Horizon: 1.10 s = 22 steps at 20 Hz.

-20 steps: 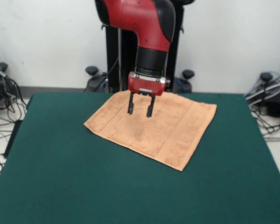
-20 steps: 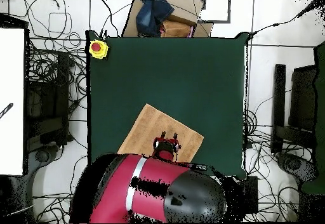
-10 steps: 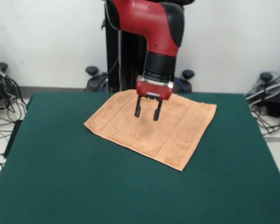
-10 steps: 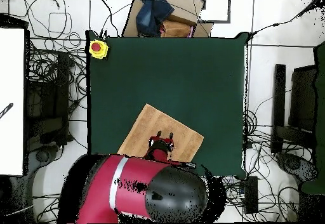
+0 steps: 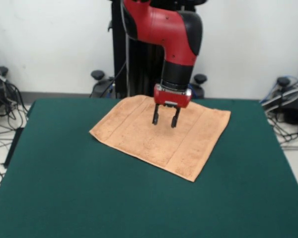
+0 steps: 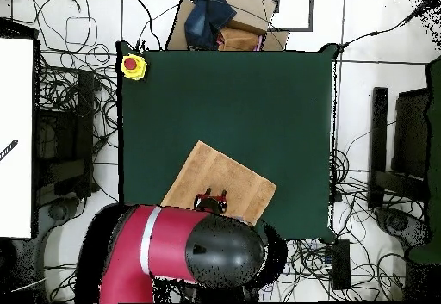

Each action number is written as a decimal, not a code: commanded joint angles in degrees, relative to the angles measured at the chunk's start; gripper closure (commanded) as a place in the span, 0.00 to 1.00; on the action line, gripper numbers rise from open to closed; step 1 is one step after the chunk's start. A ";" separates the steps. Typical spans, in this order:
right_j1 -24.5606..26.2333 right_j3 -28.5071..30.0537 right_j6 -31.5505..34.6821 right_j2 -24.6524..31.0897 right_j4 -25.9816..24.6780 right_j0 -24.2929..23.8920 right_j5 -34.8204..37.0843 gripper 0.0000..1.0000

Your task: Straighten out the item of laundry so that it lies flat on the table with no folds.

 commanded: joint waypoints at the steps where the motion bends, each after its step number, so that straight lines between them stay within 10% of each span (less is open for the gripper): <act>1: 5.37 -12.16 5.62 5.49 -0.11 0.05 3.71 0.00; 22: 10.31 -18.58 11.04 11.64 2.47 1.60 -1.84 0.00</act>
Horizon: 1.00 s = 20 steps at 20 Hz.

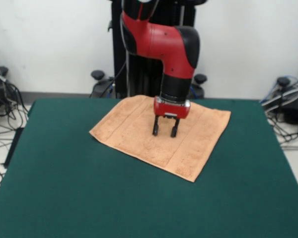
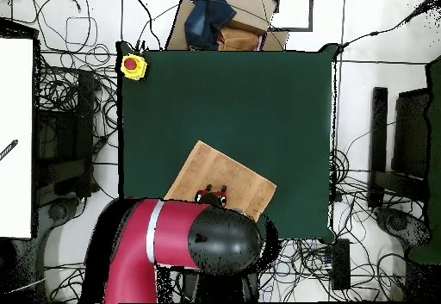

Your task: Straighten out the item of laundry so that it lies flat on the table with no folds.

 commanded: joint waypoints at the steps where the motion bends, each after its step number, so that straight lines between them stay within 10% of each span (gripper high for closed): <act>1: 6.21 -13.29 11.56 11.26 4.12 1.99 -4.74 0.00; 9: 6.51 -10.69 9.77 5.30 15.54 9.94 -22.14 0.00; 20: 6.67 -12.77 7.35 1.43 14.05 10.81 -25.47 0.00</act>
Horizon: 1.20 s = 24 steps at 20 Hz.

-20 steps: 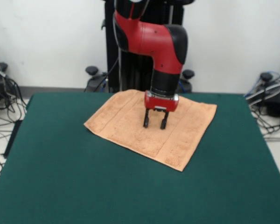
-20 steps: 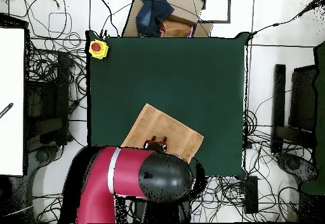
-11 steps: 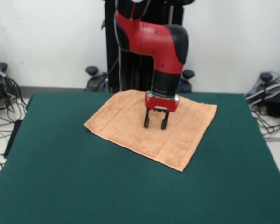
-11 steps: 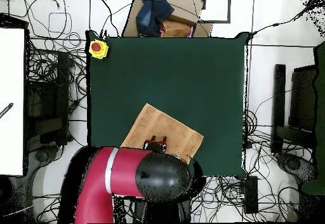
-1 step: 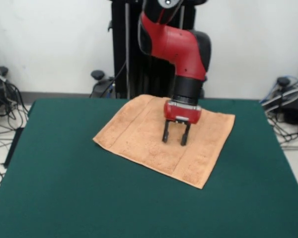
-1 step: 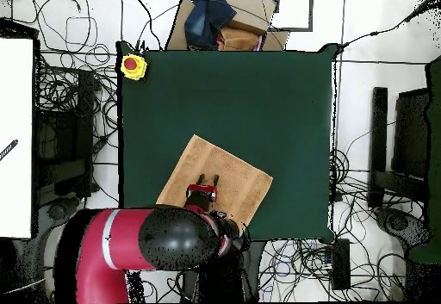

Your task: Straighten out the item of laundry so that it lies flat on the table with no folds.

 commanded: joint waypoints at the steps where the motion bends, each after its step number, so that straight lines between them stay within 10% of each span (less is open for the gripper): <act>1: 1.96 -12.77 7.41 3.96 3.25 0.84 -5.55 0.00; 9: -0.50 -10.17 8.16 4.03 1.31 -0.42 0.92 0.00; 14: -20.88 8.22 2.64 11.11 -12.96 -13.65 44.15 0.00; 18: -31.56 14.23 -1.54 12.04 -15.63 -16.78 56.96 0.00; 24: -20.28 4.01 0.21 12.04 -20.27 -18.47 54.56 0.00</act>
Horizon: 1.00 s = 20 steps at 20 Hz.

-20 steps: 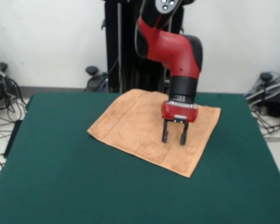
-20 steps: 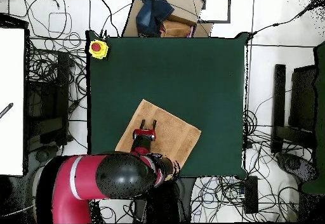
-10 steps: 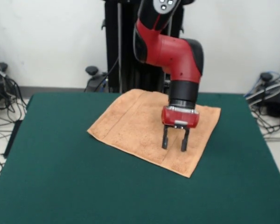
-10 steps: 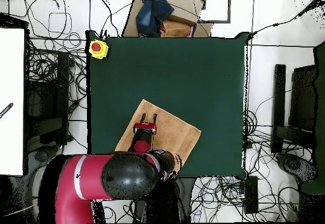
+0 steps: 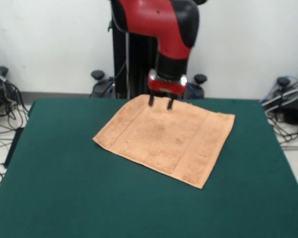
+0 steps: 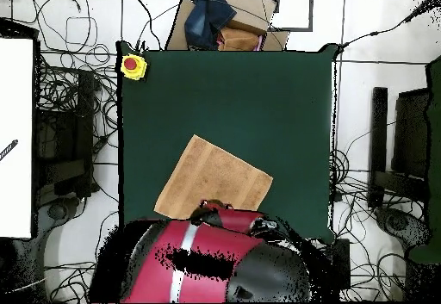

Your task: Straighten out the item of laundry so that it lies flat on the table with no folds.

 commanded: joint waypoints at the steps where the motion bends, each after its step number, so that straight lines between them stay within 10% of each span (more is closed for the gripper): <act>1: 3.35 -5.33 1.77 5.55 -7.27 -1.62 0.49 0.00; 11: 16.11 -14.02 8.26 1.93 -5.03 2.82 -22.93 0.00; 20: 20.77 -17.33 6.79 2.32 -1.86 3.37 -25.58 0.00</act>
